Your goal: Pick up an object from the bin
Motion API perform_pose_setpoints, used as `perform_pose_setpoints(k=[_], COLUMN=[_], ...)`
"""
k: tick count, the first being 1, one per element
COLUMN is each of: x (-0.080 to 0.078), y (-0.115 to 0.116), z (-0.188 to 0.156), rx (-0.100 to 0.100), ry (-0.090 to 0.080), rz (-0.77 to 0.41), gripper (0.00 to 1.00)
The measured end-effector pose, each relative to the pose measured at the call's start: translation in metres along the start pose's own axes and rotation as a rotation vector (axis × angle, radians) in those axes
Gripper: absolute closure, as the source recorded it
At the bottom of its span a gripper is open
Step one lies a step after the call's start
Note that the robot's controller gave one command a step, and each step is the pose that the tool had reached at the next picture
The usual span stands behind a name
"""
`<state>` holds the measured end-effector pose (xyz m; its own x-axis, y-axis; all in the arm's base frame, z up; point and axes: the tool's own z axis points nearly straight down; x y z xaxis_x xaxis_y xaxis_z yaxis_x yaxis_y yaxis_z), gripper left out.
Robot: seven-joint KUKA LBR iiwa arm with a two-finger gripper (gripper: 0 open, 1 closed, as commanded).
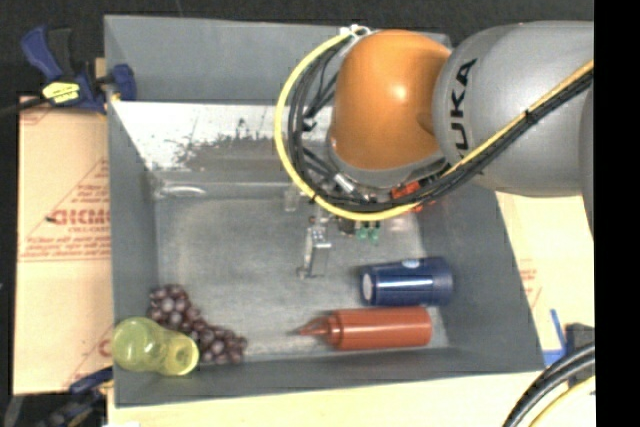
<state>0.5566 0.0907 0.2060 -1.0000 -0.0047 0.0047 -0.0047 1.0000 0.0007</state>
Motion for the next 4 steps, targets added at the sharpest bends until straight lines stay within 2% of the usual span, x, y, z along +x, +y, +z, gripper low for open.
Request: perform_pose_setpoints(k=[1,2,3,4], x=[-0.002,0.021,0.047,0.059], y=[0.000,0.100,0.077,0.137], z=[-0.004,0.107,0.046,0.101], rx=[-0.001,-0.003,0.000,-0.004], ry=[-0.008,-0.008,-0.022,-0.007], rz=[0.004,0.277,0.021,0.663], gripper=[0.00,0.00,0.00,0.00])
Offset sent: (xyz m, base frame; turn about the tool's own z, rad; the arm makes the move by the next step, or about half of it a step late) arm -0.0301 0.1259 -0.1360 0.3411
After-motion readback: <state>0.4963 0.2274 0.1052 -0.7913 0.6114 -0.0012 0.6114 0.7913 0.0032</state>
